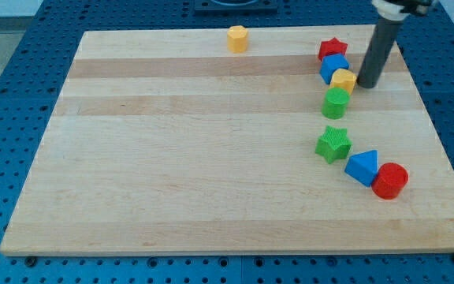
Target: Push the heart to the bottom of the hexagon
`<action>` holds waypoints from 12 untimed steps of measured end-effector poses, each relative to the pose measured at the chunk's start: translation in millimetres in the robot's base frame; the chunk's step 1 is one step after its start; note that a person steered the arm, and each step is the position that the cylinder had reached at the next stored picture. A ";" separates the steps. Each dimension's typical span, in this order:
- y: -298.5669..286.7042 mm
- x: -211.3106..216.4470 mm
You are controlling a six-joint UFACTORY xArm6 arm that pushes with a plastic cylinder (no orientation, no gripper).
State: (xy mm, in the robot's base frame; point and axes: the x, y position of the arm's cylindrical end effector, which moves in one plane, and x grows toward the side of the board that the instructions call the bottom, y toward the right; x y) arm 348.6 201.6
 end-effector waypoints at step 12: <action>-145.5 56.0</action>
State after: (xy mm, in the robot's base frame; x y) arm 404.6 56.1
